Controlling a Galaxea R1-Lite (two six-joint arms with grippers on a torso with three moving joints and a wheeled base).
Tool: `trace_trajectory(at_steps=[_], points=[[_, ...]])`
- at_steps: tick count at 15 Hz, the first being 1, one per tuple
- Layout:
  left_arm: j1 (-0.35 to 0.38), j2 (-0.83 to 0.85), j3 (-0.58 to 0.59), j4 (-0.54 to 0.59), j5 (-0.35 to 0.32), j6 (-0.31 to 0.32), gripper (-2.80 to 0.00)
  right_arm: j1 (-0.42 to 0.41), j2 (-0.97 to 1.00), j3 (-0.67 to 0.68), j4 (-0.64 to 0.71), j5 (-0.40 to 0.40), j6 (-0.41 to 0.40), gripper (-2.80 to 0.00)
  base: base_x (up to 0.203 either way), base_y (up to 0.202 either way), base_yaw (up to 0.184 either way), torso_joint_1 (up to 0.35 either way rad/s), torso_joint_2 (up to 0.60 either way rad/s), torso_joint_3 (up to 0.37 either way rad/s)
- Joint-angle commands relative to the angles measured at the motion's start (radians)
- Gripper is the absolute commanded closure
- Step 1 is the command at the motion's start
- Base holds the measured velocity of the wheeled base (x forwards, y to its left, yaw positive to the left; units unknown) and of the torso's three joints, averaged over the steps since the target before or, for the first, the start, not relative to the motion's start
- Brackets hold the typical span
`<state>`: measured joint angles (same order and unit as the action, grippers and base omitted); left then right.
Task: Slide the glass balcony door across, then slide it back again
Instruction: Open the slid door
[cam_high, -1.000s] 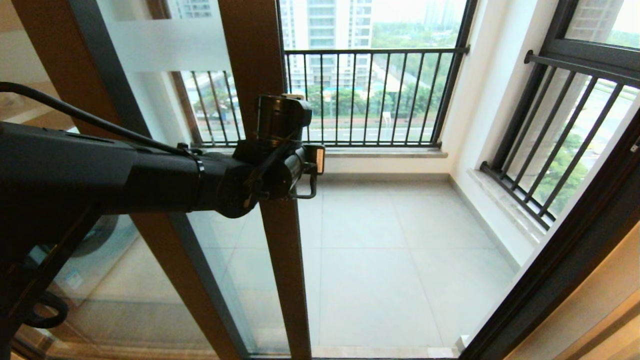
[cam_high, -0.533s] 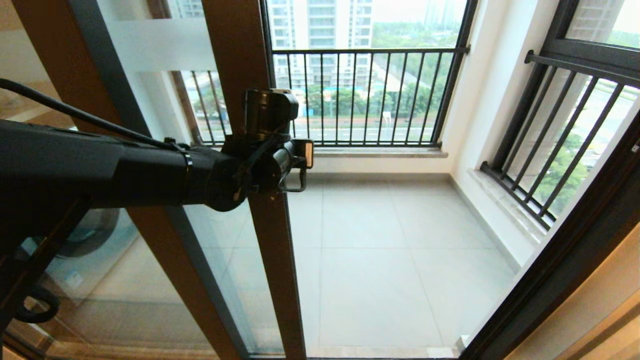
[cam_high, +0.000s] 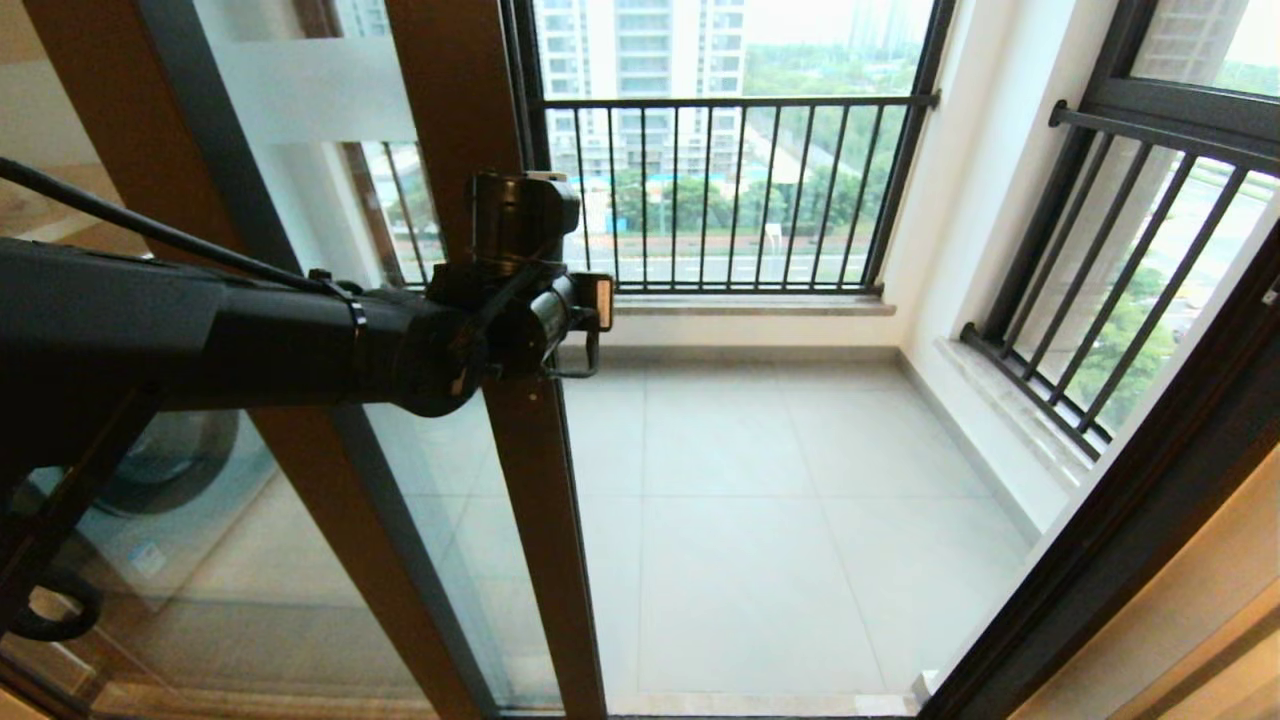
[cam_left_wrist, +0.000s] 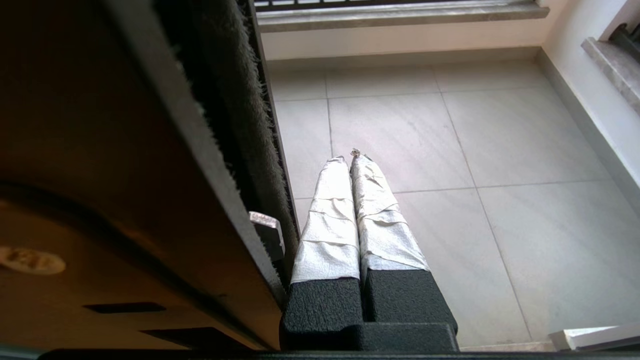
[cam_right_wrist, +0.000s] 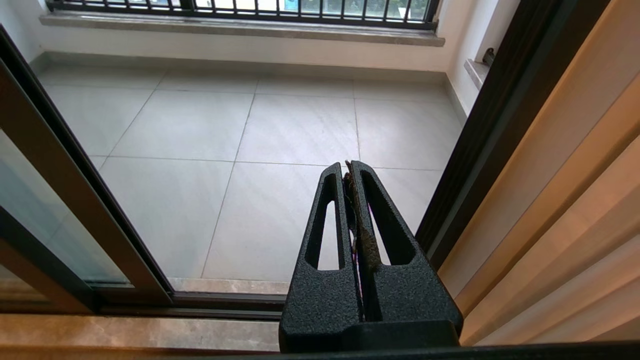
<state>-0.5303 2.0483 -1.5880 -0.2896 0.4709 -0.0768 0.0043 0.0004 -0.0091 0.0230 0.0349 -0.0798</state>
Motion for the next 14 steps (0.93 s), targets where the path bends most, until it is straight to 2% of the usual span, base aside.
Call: trace_trajectory(at_steps=[1, 14], points=[[0.013, -0.006, 0.012, 0.0, 0.005, -0.001, 0.0, 0.0, 0.0, 0.0, 0.0, 0.0, -0.002, 0.0, 0.0, 0.0, 0.0, 0.0, 0.0, 0.0], [0.066, -0.042, 0.062, 0.0, 0.002, -0.001, 0.0, 0.0, 0.0, 0.0, 0.0, 0.0, -0.002, 0.0, 0.0, 0.0, 0.0, 0.0, 0.0, 0.0]])
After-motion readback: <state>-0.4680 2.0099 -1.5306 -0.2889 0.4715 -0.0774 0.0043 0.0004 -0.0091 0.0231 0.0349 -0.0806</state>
